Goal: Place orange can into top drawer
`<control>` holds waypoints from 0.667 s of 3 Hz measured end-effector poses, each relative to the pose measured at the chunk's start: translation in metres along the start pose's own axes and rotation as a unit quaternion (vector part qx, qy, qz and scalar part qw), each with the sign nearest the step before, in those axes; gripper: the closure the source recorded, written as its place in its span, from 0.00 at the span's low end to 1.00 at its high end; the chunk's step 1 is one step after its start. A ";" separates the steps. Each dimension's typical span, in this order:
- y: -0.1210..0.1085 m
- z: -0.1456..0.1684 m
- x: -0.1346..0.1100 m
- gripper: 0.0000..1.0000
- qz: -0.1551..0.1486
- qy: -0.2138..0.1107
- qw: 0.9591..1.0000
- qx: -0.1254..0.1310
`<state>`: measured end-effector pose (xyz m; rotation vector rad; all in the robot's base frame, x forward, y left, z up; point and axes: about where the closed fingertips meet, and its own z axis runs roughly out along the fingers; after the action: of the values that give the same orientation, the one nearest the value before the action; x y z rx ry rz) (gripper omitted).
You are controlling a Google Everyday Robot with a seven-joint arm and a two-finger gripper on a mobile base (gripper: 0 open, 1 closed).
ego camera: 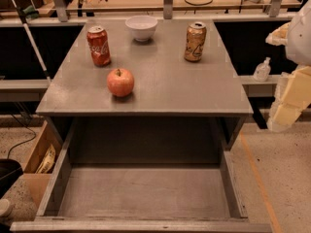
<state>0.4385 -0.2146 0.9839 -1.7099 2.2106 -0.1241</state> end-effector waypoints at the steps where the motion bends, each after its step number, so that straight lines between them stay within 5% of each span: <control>1: 0.000 0.000 0.000 0.00 0.000 0.000 1.000 0.000; 2: -0.019 0.005 -0.002 0.00 0.018 -0.027 0.999 0.015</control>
Offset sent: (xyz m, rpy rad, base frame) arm 0.1229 -0.0212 0.0072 0.3451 -0.2233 -0.1555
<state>0.4582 -0.2168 0.9847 -1.6369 2.1872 -0.1006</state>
